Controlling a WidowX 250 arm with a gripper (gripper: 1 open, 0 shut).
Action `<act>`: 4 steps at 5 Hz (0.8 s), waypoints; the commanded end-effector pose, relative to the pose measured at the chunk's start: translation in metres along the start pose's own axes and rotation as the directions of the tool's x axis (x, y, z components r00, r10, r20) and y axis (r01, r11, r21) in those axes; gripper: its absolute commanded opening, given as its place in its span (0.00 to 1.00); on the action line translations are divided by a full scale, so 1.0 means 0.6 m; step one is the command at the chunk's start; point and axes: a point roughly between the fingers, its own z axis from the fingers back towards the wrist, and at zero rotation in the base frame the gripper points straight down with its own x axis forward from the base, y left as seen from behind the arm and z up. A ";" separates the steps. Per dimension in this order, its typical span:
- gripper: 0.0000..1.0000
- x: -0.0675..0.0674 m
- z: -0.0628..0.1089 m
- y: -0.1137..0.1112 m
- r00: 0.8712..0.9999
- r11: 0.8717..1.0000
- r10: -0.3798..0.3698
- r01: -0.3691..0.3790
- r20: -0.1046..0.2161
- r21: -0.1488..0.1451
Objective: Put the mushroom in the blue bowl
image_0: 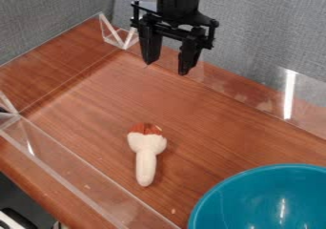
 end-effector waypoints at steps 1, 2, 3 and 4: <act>1.00 -0.006 -0.014 -0.001 1.000 1.000 0.001 -0.001 -0.019 0.001; 1.00 -0.043 -0.025 -0.014 1.000 1.000 0.006 -0.006 -0.006 -0.008; 1.00 -0.066 -0.033 -0.021 1.000 1.000 0.009 -0.009 0.014 -0.020; 1.00 -0.073 -0.046 -0.022 1.000 1.000 0.012 -0.011 0.013 -0.028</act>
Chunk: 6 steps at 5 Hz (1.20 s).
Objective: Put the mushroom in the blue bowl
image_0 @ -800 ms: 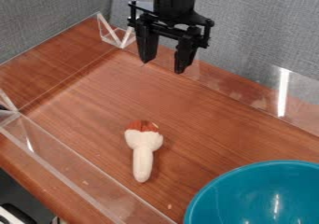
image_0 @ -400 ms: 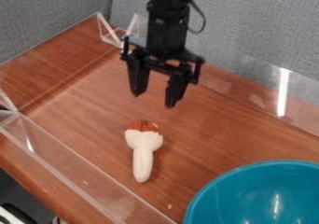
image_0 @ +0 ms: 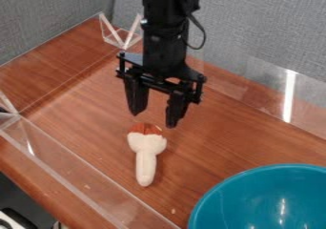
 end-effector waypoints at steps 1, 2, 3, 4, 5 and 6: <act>1.00 0.000 0.005 -0.002 0.999 1.000 -0.002 0.003 0.053 -0.012; 1.00 0.001 -0.012 0.001 0.999 1.000 0.005 -0.004 0.048 -0.021; 1.00 0.007 -0.024 0.004 0.999 0.999 -0.001 0.002 0.040 -0.032; 1.00 0.013 -0.035 0.010 0.999 0.999 -0.006 0.008 0.033 -0.047; 1.00 0.020 -0.043 0.013 0.999 0.998 -0.016 0.017 0.029 -0.056; 1.00 0.027 -0.052 0.018 1.000 0.998 -0.017 0.018 0.023 -0.068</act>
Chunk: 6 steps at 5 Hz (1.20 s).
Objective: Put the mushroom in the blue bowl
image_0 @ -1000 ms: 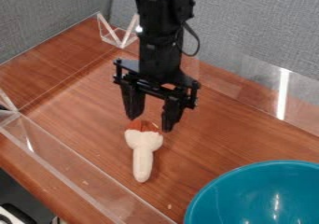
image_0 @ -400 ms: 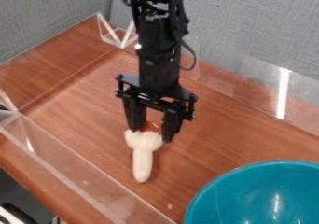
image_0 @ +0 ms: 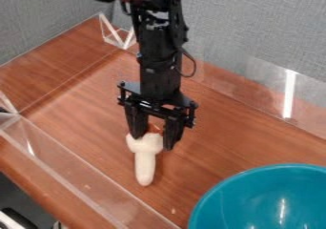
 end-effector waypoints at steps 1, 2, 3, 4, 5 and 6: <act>1.00 0.017 0.010 0.009 0.999 1.000 0.004 -0.004 0.036 -0.008; 1.00 0.020 0.003 0.014 1.000 1.000 0.001 -0.001 0.027 -0.016; 1.00 0.023 -0.008 0.019 1.000 1.000 -0.003 0.003 0.015 -0.021; 1.00 0.025 -0.021 0.024 1.000 1.000 -0.006 0.006 0.001 -0.026; 0.00 0.026 -0.036 0.028 1.000 1.000 -0.009 0.008 -0.016 -0.030; 1.00 0.024 -0.040 0.028 1.000 0.999 -0.011 0.011 -0.021 -0.032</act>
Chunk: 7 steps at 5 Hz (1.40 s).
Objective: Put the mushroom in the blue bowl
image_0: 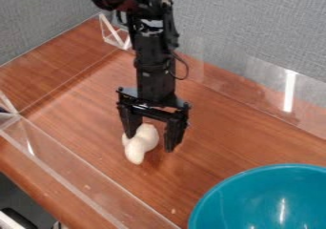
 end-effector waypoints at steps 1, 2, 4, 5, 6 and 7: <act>1.00 0.002 -0.011 0.008 1.000 1.000 -0.014 0.014 0.009 -0.001; 1.00 0.001 -0.014 0.007 1.000 1.000 -0.017 0.017 0.005 -0.003; 1.00 -0.002 -0.021 0.006 1.000 1.000 -0.022 0.022 -0.003 -0.009; 0.00 0.000 -0.034 0.011 1.000 1.000 -0.014 0.014 -0.018 -0.002; 0.00 0.003 -0.019 0.012 1.000 1.000 -0.016 0.016 -0.011 0.010; 0.00 0.010 0.011 0.010 1.000 1.000 -0.015 0.015 0.012 0.022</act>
